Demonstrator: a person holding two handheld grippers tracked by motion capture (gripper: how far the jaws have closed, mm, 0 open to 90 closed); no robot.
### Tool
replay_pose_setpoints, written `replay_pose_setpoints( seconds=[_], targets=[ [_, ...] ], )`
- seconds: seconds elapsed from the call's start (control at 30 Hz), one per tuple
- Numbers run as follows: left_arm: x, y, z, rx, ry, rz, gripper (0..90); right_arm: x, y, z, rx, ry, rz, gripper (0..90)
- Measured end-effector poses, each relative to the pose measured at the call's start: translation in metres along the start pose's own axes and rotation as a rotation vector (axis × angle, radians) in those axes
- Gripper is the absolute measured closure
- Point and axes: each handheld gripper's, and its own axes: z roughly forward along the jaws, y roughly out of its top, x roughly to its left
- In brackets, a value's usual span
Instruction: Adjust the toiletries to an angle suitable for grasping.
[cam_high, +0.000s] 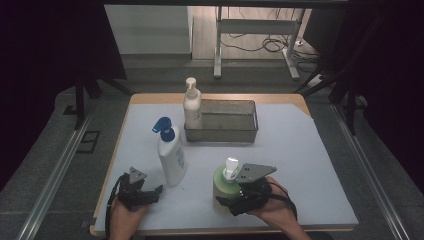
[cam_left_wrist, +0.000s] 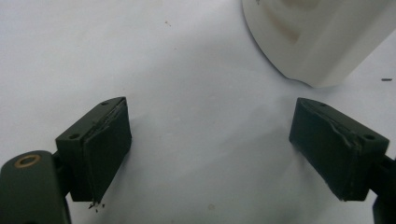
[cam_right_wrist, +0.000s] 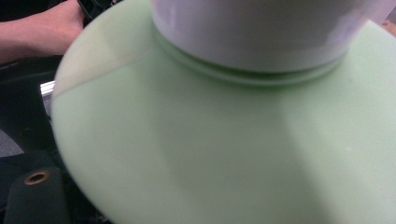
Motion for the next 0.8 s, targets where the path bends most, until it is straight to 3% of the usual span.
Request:
replay_pose_setpoints(
  seconds=[0.4,0.8],
  targets=[
    [0.000,0.000,0.000,0.000,0.000,0.000,12.7,0.000,0.004,-0.003,0.034,-0.019,0.006,12.4],
    [0.000,0.000,0.000,0.001,-0.001,-0.003,12.7,-0.014,0.013,-0.009,0.037,-0.038,0.036,12.4]
  ],
)
